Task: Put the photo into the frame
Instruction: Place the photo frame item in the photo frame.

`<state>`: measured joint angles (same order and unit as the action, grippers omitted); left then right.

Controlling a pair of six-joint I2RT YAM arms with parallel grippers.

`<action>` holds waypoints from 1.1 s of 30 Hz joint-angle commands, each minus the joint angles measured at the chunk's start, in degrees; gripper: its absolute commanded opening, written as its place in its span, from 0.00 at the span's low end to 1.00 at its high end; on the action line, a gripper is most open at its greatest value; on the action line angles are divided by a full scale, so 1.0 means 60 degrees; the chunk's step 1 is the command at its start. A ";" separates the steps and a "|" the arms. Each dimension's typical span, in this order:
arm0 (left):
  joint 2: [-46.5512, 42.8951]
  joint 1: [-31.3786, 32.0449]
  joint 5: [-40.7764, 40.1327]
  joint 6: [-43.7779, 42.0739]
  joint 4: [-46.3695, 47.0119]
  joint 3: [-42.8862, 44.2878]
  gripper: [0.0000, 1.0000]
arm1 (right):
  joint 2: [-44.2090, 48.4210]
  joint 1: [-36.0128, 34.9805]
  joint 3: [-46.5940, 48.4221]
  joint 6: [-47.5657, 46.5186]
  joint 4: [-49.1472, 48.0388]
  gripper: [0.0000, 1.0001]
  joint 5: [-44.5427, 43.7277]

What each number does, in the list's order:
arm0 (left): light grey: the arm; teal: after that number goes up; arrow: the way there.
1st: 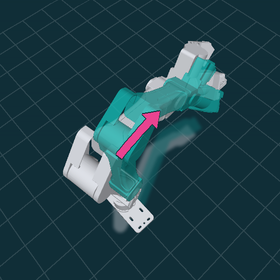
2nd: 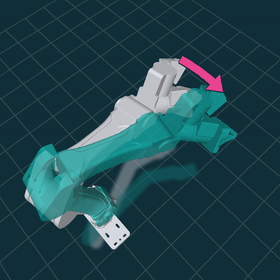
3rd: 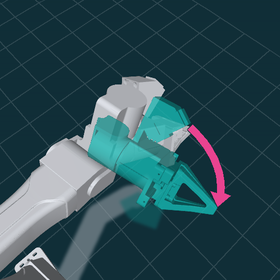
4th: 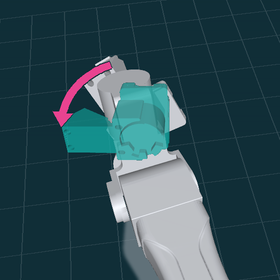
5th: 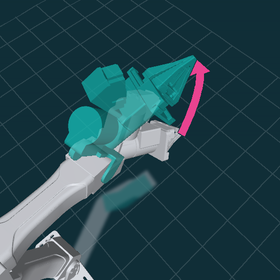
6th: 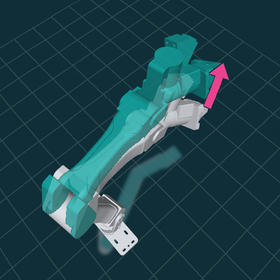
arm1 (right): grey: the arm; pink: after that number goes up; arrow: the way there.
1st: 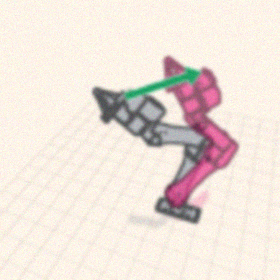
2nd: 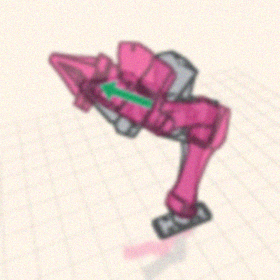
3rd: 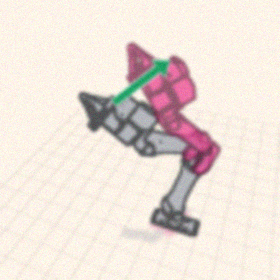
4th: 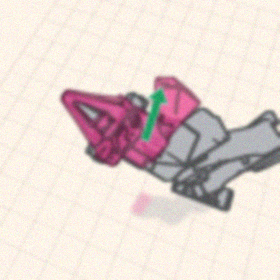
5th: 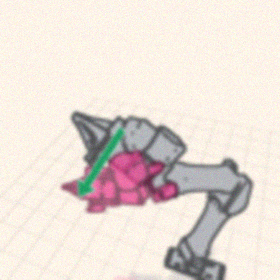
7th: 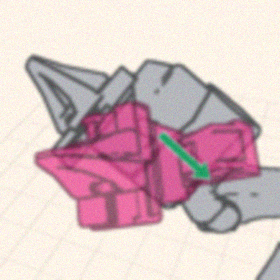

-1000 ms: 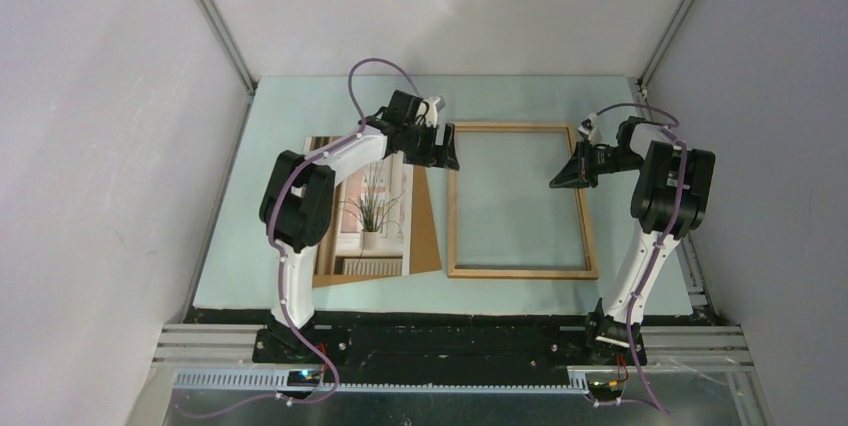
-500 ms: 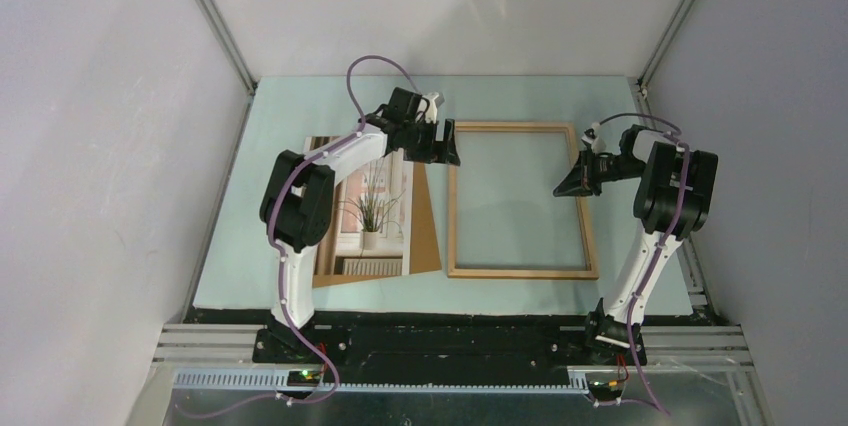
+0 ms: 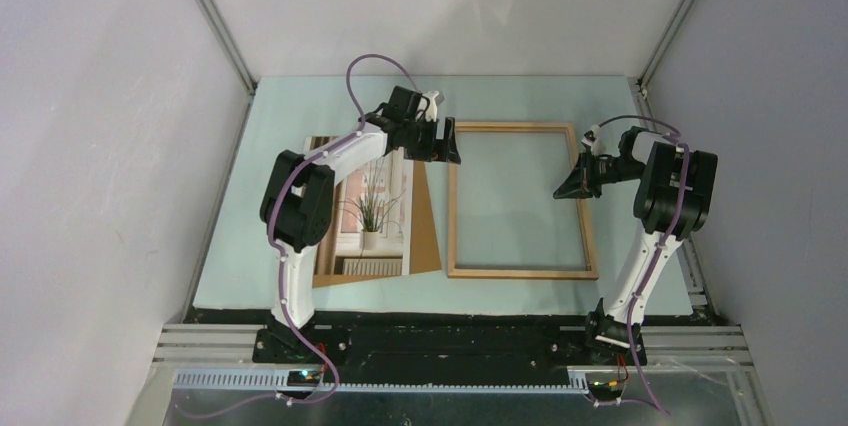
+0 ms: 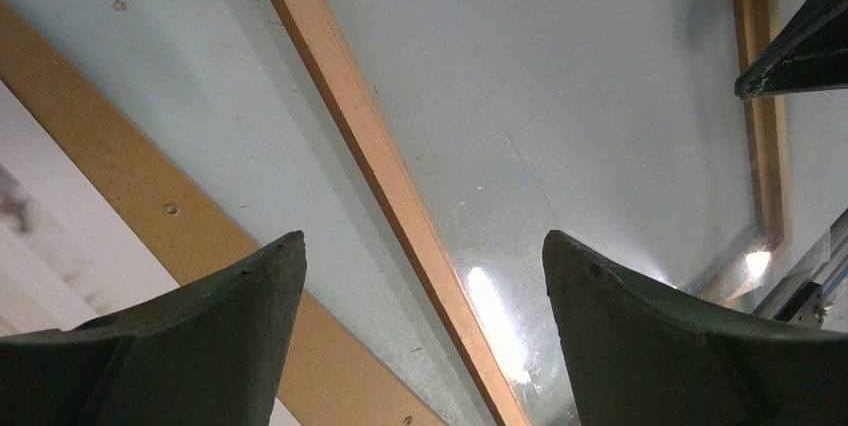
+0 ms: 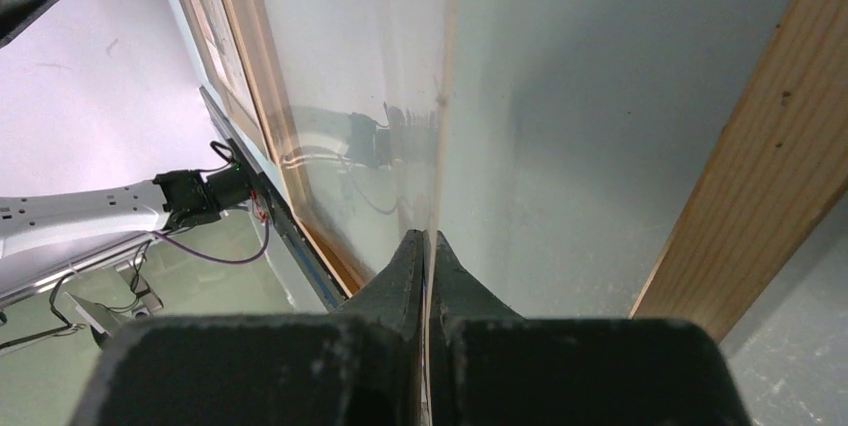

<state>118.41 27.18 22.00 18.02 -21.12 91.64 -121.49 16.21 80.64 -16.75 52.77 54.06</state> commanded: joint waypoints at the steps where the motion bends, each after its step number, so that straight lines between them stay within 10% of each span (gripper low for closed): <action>1: -0.0079 -0.0048 -0.0079 0.0059 0.0154 0.0347 0.92 | 0.0550 -0.0004 -0.0016 -0.0013 -0.0211 0.00 -0.0312; 33: 0.0456 0.0068 0.0195 0.0435 0.0168 0.0187 0.92 | 0.0735 -0.0187 0.0056 0.0359 -0.0435 0.00 0.0040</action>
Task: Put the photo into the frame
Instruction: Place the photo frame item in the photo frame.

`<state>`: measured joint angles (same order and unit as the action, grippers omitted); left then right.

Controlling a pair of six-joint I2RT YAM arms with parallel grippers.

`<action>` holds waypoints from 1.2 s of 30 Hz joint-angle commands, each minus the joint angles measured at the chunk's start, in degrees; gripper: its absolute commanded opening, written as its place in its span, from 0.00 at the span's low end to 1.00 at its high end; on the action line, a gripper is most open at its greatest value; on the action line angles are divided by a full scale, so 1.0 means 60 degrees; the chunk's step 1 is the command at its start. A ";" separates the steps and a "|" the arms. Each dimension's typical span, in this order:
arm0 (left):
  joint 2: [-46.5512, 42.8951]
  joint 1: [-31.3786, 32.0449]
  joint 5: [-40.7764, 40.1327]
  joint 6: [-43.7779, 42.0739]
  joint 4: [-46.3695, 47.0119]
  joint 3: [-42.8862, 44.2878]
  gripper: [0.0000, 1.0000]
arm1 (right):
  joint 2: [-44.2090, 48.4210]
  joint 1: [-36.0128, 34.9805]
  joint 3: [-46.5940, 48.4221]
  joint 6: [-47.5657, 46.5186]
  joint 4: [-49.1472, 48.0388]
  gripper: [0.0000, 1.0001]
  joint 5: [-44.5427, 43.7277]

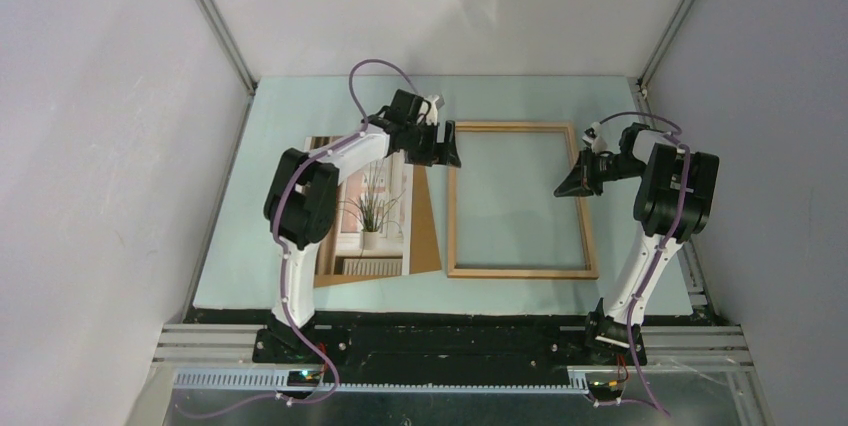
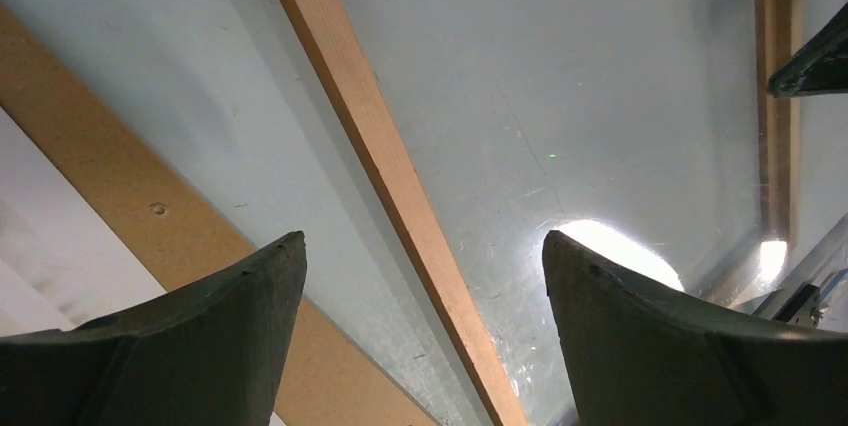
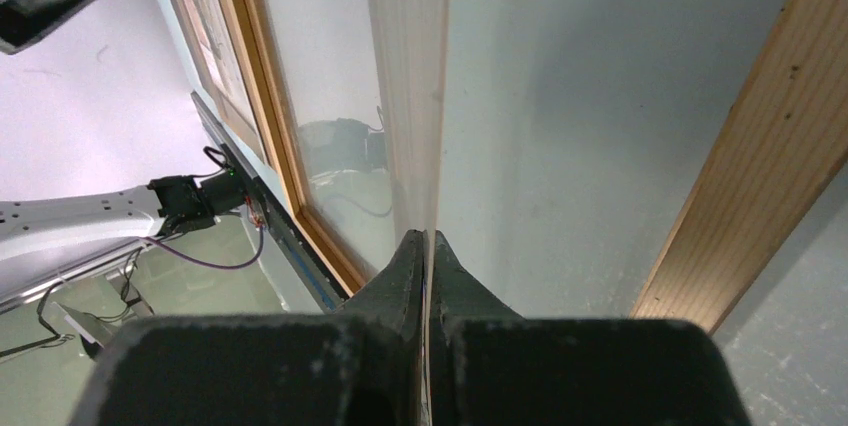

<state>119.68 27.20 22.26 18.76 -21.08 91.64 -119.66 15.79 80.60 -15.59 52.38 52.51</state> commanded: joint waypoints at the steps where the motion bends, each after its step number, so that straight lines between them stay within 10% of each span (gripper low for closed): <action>1: 0.0343 0.0131 0.0192 0.0373 0.0167 0.0183 0.92 | 0.0441 -0.0114 0.0061 0.0178 -0.0400 0.00 0.0344; 36: 0.1152 0.0780 0.0649 0.0979 0.0212 0.0372 0.92 | 0.0846 -0.0216 -0.0174 0.0145 -0.0674 0.00 0.1845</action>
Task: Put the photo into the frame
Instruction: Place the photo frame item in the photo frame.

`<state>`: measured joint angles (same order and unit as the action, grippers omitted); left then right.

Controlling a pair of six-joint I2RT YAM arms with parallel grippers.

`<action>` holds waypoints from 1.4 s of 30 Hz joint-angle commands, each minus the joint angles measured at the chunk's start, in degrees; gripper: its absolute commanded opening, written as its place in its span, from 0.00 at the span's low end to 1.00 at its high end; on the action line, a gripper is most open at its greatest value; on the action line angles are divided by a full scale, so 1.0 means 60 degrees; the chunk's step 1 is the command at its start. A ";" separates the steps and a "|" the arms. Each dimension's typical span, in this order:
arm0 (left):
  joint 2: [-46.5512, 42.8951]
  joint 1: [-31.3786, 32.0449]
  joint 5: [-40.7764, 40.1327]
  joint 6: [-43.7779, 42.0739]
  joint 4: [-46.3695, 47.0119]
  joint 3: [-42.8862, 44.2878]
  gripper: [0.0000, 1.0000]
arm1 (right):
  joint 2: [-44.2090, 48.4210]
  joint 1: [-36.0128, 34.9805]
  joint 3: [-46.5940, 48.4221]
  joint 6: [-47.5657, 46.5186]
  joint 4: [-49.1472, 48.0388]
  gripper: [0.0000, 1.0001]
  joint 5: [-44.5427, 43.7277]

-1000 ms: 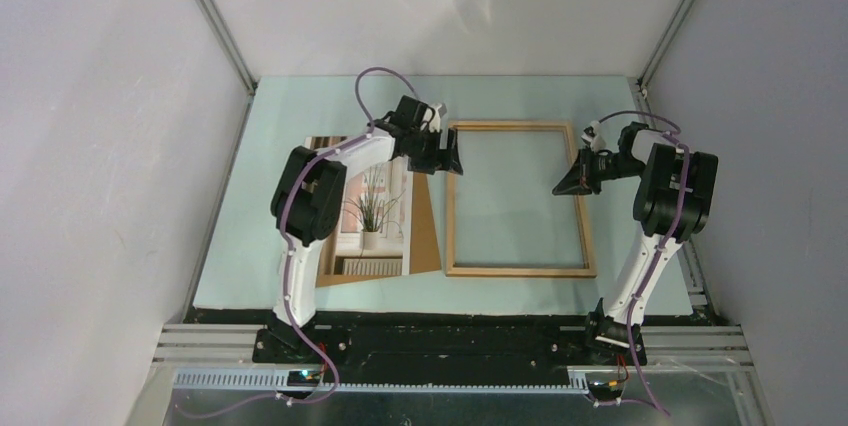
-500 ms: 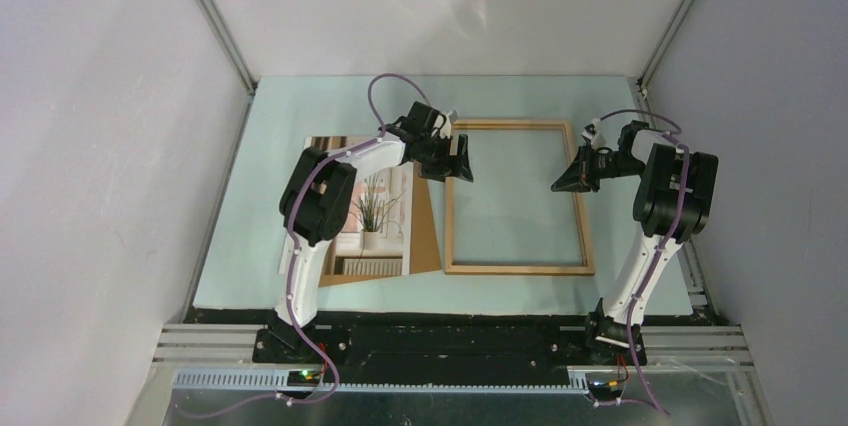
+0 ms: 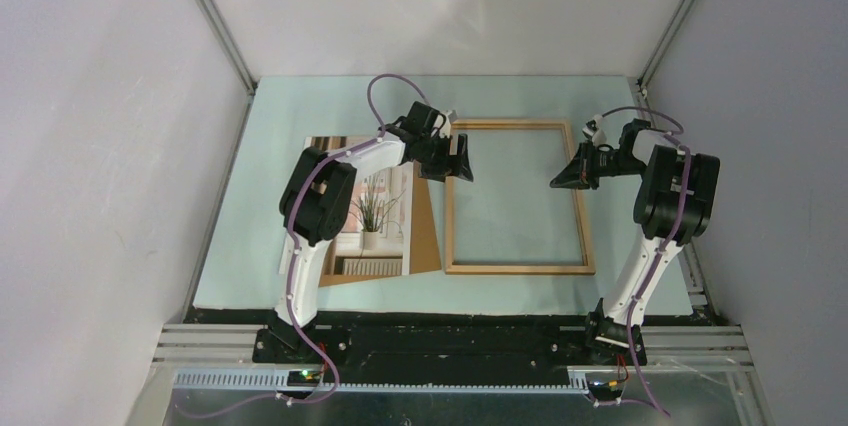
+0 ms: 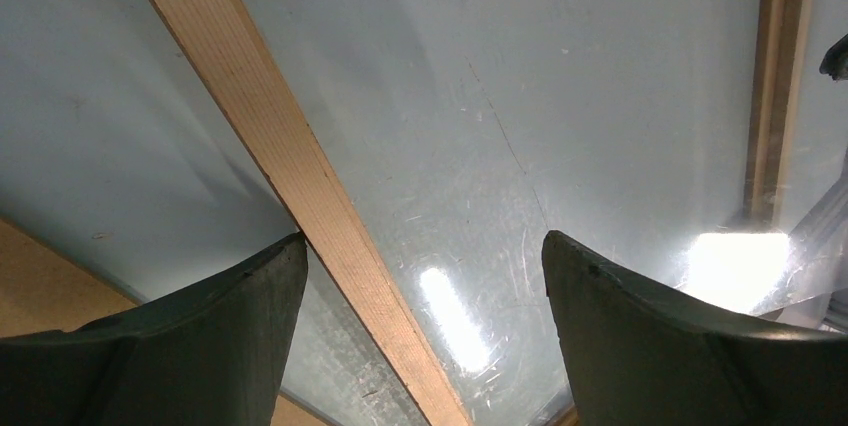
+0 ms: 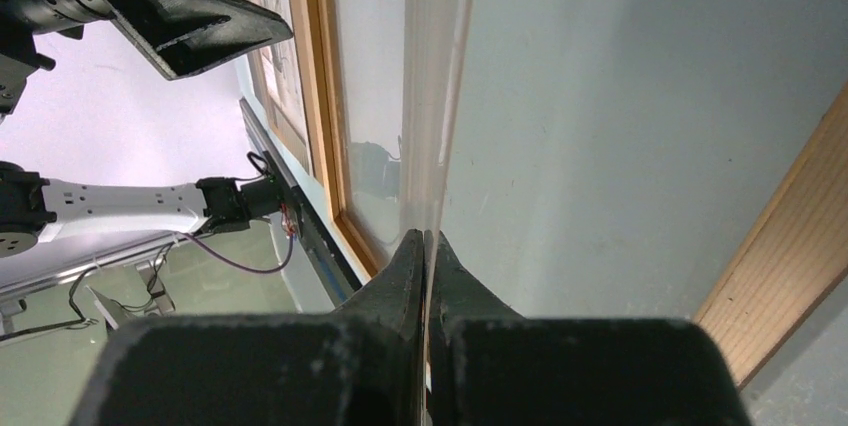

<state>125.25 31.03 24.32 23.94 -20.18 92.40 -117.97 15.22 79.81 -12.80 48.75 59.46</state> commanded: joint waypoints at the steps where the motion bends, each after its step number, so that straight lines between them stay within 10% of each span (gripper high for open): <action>1: 0.0201 0.0145 0.0300 0.0112 0.0060 0.0245 0.92 | 0.0624 -0.0121 -0.0044 -0.0381 -0.0014 0.00 0.0706; 42: 0.0121 0.0087 0.0309 0.0139 0.0039 0.0292 0.93 | 0.0867 -0.0080 -0.0993 0.0473 -0.1267 0.00 0.1568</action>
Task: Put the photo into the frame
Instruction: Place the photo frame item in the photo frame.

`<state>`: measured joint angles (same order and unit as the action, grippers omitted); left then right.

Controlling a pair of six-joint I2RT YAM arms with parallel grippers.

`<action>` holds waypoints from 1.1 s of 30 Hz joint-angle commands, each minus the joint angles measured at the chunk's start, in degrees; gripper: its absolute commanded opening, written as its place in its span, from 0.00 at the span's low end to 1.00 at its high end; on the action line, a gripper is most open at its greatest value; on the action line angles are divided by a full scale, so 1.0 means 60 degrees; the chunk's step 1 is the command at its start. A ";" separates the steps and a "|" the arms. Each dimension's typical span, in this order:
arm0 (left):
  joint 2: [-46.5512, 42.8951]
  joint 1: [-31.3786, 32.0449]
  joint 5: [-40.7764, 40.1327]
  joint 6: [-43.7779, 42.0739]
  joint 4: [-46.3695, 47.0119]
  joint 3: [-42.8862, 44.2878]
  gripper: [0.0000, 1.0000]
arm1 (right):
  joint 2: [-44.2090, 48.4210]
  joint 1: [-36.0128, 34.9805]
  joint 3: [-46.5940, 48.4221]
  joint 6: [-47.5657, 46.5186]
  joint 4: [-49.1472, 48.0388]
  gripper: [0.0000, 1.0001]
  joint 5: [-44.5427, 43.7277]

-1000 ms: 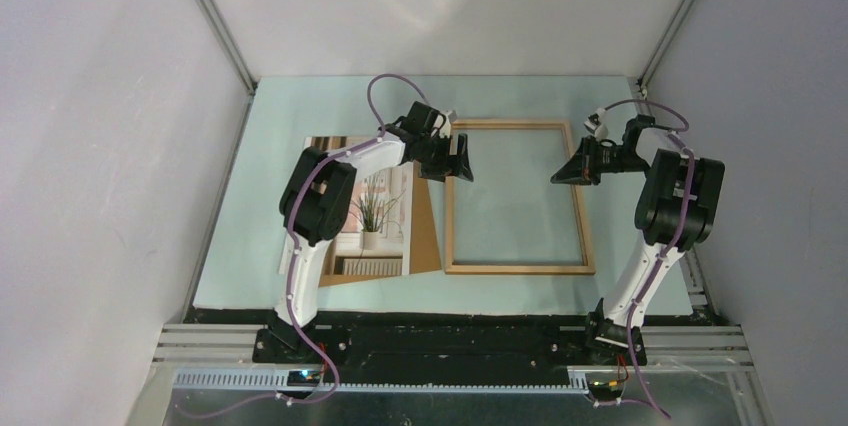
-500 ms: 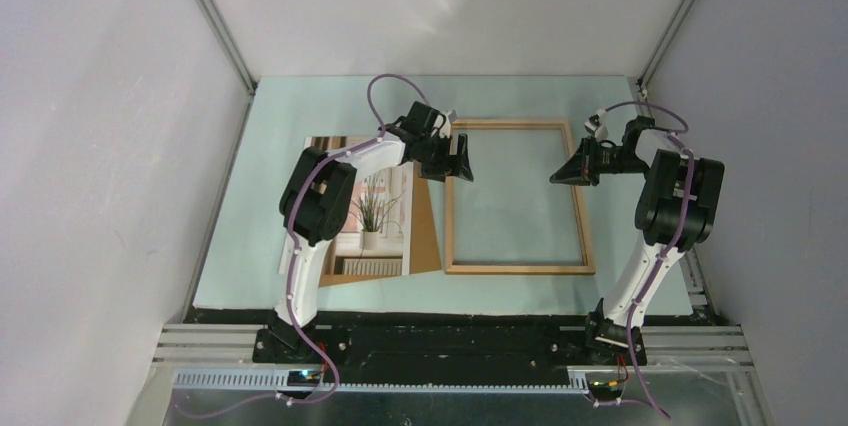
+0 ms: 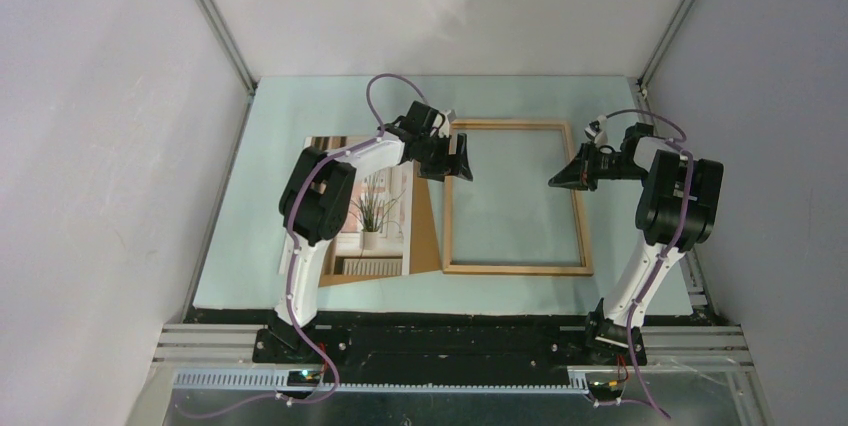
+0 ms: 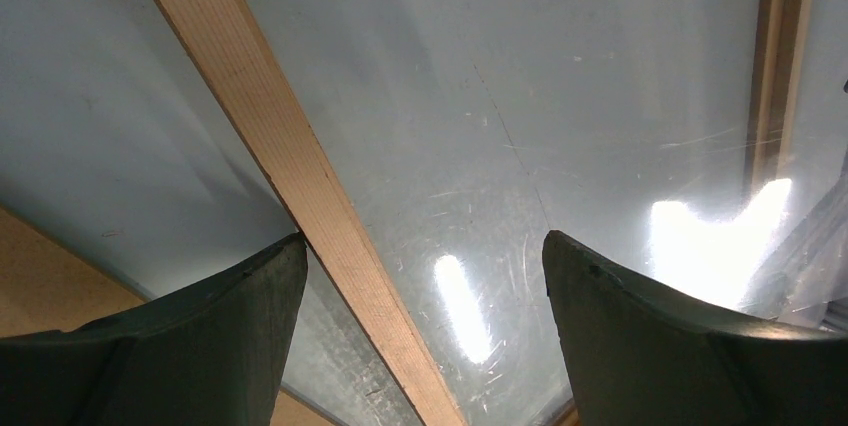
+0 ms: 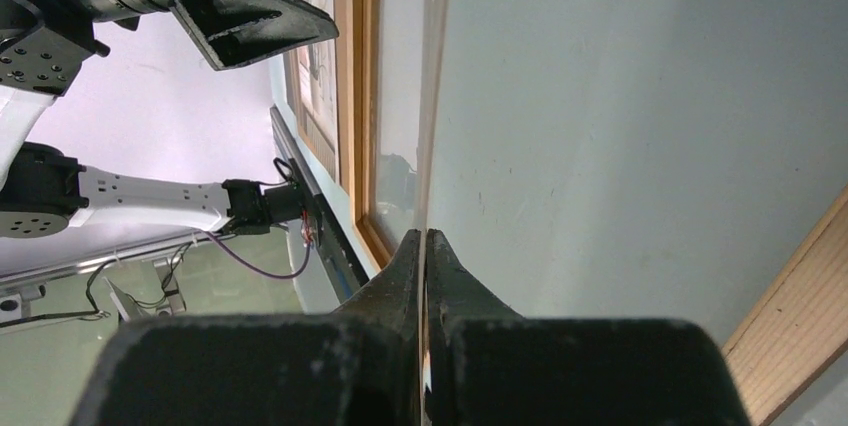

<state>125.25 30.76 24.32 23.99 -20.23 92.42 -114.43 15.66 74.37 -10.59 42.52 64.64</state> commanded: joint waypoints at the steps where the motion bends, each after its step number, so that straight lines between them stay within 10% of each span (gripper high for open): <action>1: 0.0126 0.0131 0.0303 0.0132 0.0050 0.0275 0.93 | 0.0292 -0.0132 -0.0107 0.0107 -0.0245 0.00 0.0698; 33: 0.0138 0.0117 0.0297 0.0156 0.0060 0.0205 0.92 | 0.0743 0.0033 -0.0430 0.0400 -0.0956 0.00 0.0811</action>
<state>125.25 30.74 24.29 24.01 -20.23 92.42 -112.73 16.32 72.53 -8.91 39.68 66.52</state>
